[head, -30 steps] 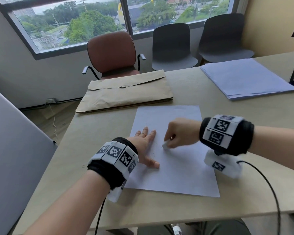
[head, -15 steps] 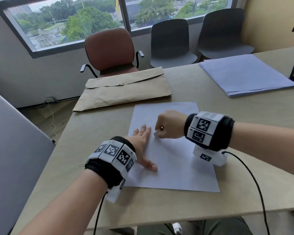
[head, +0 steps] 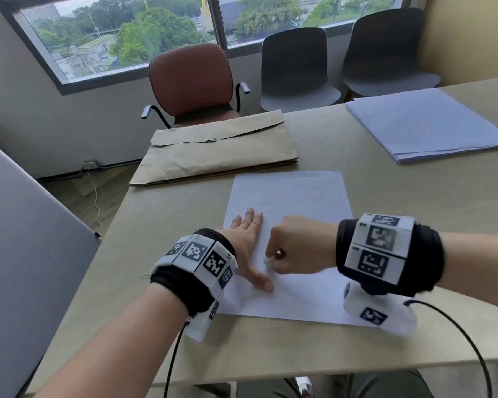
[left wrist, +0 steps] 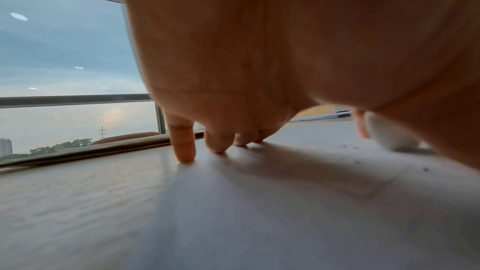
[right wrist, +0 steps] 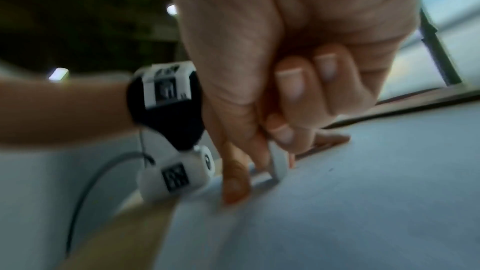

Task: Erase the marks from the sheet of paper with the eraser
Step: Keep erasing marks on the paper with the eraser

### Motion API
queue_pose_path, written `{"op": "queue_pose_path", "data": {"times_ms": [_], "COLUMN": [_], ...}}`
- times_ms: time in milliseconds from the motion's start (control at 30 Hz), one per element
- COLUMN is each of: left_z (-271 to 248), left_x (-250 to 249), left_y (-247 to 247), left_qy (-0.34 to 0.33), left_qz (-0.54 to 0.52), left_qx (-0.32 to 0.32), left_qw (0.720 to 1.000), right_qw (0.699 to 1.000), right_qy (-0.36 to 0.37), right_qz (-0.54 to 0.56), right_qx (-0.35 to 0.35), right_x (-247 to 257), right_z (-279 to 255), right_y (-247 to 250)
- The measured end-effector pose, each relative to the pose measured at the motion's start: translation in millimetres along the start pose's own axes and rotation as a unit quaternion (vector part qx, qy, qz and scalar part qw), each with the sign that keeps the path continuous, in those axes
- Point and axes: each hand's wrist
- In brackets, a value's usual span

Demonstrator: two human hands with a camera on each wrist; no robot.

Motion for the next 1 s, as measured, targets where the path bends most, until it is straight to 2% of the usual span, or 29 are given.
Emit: {"op": "queue_pose_path", "data": {"times_ms": [67, 200, 233, 333, 400, 467, 600, 767, 1000], "left_z": [-1.2, -2.9, -2.5, -1.5, -0.9, -1.1, -0.3, 0.5, -0.9], "left_x": [0.4, 2.1, 2.5, 2.1, 1.3, 0.6, 0.9, 0.7, 0.6], "left_y": [1.0, 1.1, 1.1, 1.1, 1.2, 1.7, 1.4, 0.5, 1.1], "left_qy": [-0.009, -0.023, -0.023, -0.020, -0.017, -0.014, -0.008, -0.004, -0.006], "left_qz": [-0.012, -0.028, -0.027, -0.023, -0.014, 0.000, 0.003, 0.008, 0.000], "left_qx": [-0.002, 0.001, 0.002, 0.003, 0.008, 0.014, 0.018, 0.014, 0.018], "left_qw": [1.000, 0.999, 0.999, 1.000, 1.000, 1.000, 1.000, 1.000, 1.000], "right_qw": [1.000, 0.994, 0.995, 0.999, 0.998, 0.999, 0.997, 0.998, 0.998], "right_qy": [-0.013, -0.070, -0.061, 0.020, 0.042, 0.023, -0.036, 0.036, -0.032], "right_qz": [-0.003, -0.001, 0.002, 0.026, 0.032, 0.024, 0.001, 0.043, 0.010], "right_qx": [-0.004, -0.085, -0.080, 0.001, 0.036, 0.021, -0.061, 0.027, -0.058], "right_x": [-3.1, -17.9, -13.3, 8.7, 13.8, 1.4, -14.1, 10.8, -9.8], "right_z": [2.9, 13.9, 10.8, -7.3, -13.2, -6.0, 6.5, -15.9, 0.7], "right_y": [5.4, 11.8, 10.1, -2.6, -3.4, 4.2, 11.4, -8.0, 6.1]}}
Point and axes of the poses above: each hand's wrist, its own z-axis towards the middle knuckle, its own y-axis out of the back of the hand, x = y × z, and after that the axes turned 3 degrees about z, right-handed
